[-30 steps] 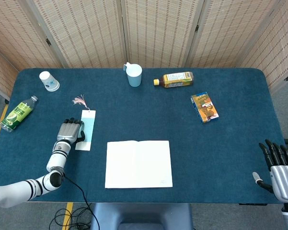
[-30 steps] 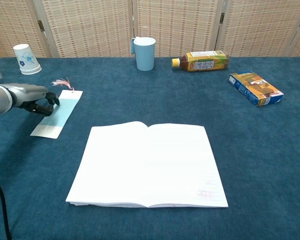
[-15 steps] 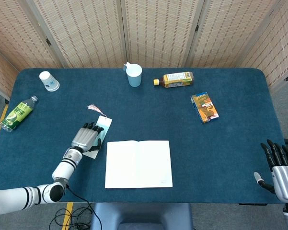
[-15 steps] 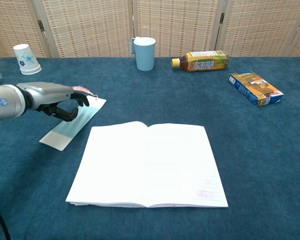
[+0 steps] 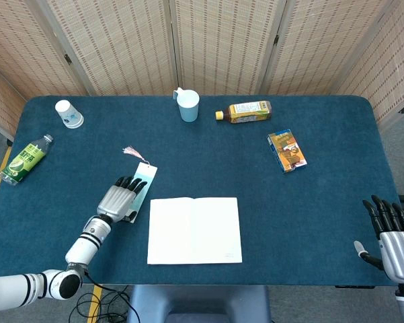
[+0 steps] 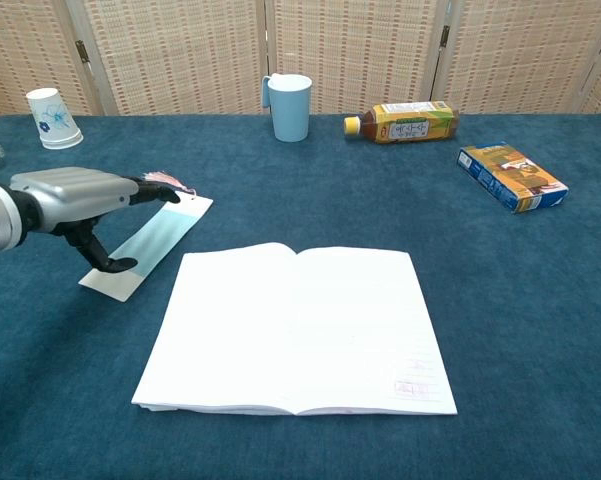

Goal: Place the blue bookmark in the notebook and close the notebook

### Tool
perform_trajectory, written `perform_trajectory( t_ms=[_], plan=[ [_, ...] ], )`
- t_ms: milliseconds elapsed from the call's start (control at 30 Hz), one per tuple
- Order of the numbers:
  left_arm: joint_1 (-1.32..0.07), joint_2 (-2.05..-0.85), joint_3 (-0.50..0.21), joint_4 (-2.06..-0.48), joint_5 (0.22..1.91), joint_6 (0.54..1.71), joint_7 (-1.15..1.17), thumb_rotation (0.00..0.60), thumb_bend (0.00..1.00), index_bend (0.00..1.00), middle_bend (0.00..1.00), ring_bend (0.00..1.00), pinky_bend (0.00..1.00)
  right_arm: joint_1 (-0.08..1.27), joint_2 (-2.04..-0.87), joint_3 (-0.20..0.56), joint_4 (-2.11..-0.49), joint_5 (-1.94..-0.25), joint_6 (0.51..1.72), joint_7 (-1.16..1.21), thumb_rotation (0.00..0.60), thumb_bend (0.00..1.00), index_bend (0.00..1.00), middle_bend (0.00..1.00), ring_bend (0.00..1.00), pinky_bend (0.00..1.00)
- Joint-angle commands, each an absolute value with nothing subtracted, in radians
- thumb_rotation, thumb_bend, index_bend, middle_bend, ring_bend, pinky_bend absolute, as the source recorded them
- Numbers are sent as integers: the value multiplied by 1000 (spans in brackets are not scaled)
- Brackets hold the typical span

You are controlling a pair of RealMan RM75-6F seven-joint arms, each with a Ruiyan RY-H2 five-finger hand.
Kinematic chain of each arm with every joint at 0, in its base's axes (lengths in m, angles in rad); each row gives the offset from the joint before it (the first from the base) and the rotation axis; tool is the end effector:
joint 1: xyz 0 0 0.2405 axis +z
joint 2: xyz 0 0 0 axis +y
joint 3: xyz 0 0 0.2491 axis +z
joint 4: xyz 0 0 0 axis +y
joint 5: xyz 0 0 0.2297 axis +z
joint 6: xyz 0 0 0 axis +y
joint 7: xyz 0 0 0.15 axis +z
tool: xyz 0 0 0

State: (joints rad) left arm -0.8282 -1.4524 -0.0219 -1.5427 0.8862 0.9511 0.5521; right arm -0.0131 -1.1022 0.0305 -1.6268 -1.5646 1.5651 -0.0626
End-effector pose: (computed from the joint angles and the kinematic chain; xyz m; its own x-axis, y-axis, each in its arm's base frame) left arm -0.1753 0.3410 -0.0301 0.6476 0.3289 0.6874 0.7585 -0.3646 -0.5401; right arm -0.3155 -0.1528 0.1463 0.4576 0.0184 0.8890 -0.8891 0.0177 0.4573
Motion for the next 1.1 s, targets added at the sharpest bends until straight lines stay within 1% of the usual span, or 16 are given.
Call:
perform_trajectory(
  t_ms=[33,567,900,1100],
  plan=[
    [-822,-1468,-18,-1531,897,952,553,600,358,11,66,14,111,-14,-1101,30,-1628,-1563,1566,-63,600,211,0,25,0,0],
    [-795,-1551,-5,-1441,935,962,585,600,358,0,19,13,111,-15,-1100,29,-1636,-1566,1567,-71,600,211,0,26,0,0],
    [-782,-1551,-6,-1409,930,965,620,600,357,0,7,5,111,-16,-1100,28,-1638,-1567,1569,-74,600,211,0,26,0,0],
    [-776,-1539,-12,-1373,897,964,655,600,358,0,7,5,111,-19,-1099,27,-1638,-1568,1574,-71,600,212,0,26,0,0]
  ],
)
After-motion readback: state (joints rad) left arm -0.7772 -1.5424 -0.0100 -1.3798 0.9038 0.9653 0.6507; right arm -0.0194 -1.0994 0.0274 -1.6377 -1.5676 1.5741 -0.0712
